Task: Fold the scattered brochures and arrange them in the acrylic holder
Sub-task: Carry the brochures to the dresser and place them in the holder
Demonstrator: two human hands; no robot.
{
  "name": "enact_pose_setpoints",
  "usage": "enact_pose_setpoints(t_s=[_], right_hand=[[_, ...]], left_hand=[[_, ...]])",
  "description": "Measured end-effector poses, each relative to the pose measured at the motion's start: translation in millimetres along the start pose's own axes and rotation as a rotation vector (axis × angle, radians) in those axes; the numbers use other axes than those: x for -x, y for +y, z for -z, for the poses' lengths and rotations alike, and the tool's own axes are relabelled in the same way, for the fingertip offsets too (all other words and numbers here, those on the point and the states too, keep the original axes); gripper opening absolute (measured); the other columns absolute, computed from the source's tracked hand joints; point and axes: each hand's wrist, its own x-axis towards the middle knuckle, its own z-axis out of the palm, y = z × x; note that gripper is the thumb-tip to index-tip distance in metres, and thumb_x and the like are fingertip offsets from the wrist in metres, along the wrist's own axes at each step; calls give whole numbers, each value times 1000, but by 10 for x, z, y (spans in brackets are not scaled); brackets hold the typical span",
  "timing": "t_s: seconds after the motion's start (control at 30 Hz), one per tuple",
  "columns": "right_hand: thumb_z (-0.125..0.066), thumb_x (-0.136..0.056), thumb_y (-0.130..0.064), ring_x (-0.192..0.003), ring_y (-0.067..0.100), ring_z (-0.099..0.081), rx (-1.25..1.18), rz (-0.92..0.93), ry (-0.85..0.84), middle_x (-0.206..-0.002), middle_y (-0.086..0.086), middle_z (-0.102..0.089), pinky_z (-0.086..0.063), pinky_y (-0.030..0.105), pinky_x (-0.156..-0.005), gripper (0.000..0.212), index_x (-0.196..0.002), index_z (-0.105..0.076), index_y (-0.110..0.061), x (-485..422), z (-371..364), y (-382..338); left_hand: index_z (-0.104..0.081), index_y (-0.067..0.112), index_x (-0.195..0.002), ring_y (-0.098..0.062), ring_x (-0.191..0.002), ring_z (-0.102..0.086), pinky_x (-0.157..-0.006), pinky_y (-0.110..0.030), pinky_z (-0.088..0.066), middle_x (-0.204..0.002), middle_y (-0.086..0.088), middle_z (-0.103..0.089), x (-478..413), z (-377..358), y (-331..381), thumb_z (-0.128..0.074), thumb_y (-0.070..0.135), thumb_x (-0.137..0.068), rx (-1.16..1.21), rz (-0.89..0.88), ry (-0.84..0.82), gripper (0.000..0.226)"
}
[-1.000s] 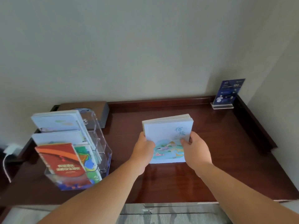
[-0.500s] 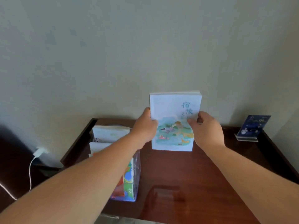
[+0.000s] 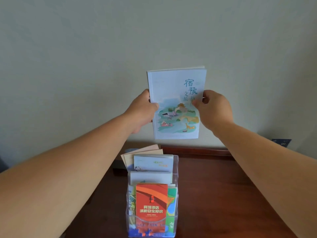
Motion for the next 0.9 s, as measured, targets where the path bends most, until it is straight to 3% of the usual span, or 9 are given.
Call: enact_pose_setpoints(t_s=[0.13,0.3,0.6,0.73,0.9], right_hand=[[-59,-94,-27,-77,21,-63,66,5,27,-88,-7,-69,-53,38,-67,9,-98,-66,-23,-25,6,-58],[-59,-93,-26,-72,15,-61,54,29,28,-81,-12,-66,-49,30,-60,8,-94,-66,-22,-132,-31,-120],[-61,-93,-26,-68,11,-60,-64,-37,-156,-83,-9,-68,-39,25,-52,9,-96,-67,-21,68,-552,21],[-62,-92,-27,-75,21,-66,-71,-95,-237,-89,-6,-71,-54,36,-66,11,-99,-68,-21,263,-665,201],[-58,-96,-29,-80,26,-69,-98,-145,-323,-87,2,-71,-58,50,-76,11,-106,-60,-27,419,-723,395]], left_hand=[[-51,28,-117,-21,-103,-64,-80,-43,-58,-111,4,-61,-56,-10,-38,-46,5,-96,80,7,-40,32],[-52,27,-118,-20,-100,-65,-80,-42,-59,-113,2,-62,-97,82,17,-46,4,-96,84,-22,-9,33],[-52,27,-127,-24,-108,-63,-91,-49,-55,-123,-2,-62,49,357,-378,-46,5,-97,-20,86,32,38],[-52,28,-125,-26,-108,-63,-91,-51,-54,-121,-3,-63,158,309,-640,-47,6,-98,-45,159,-4,36],[-54,29,-123,-32,-109,-62,-96,-55,-51,-117,-5,-64,268,227,-870,-49,6,-95,-102,217,-34,36]])
